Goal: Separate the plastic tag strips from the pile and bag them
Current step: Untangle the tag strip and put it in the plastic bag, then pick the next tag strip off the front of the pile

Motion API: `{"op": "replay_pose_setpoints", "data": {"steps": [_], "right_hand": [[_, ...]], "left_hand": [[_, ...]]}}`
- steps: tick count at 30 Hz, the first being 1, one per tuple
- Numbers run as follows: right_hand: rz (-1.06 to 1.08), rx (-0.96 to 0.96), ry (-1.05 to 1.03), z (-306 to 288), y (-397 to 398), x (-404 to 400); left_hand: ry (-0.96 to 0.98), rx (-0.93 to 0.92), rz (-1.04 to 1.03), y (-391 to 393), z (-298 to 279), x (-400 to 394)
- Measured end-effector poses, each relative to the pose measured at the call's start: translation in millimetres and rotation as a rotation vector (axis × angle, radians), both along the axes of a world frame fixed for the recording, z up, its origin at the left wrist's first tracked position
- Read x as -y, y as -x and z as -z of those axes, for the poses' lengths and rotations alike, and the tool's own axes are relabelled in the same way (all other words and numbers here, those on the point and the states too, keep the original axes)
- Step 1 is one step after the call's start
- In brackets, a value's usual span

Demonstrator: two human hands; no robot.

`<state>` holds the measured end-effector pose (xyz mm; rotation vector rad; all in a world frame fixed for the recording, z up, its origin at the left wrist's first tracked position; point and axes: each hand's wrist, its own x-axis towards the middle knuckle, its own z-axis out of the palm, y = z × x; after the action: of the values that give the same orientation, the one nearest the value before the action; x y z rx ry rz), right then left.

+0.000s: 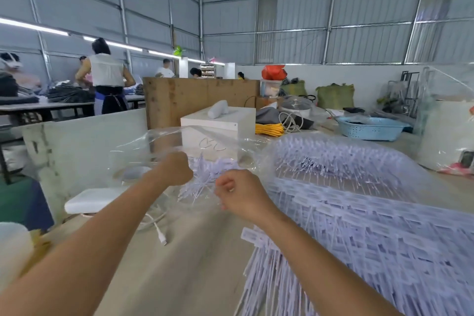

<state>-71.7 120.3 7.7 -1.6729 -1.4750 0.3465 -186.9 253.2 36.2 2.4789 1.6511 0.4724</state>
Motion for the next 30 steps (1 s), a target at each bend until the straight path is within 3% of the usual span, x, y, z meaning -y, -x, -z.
{"op": "replay_pose_setpoints", "data": {"steps": [3, 11, 19, 25, 30], "right_hand": [[0.064, 0.182, -0.012, -3.1, -25.3, 17.2], [0.251, 0.439, -0.015, -5.4, -76.5, 55.8], [0.193, 0.532, -0.011, 2.6, -61.9, 46.8], [0.241, 0.476, -0.021, -11.7, -69.6, 78.4], [0.424, 0.423, 0.021, -15.7, -116.5, 152.1]], "left_hand": [[-0.017, -0.045, 0.033, -31.5, 15.0, -13.2], [-0.06, -0.326, 0.049, -66.6, 57.1, -17.9], [-0.243, -0.413, 0.057, -60.4, 10.2, 47.2], [-0.345, -0.218, 0.202, -69.8, -22.6, 134.9], [-0.206, -0.035, 0.697, -113.1, -6.4, 188.2]]}}
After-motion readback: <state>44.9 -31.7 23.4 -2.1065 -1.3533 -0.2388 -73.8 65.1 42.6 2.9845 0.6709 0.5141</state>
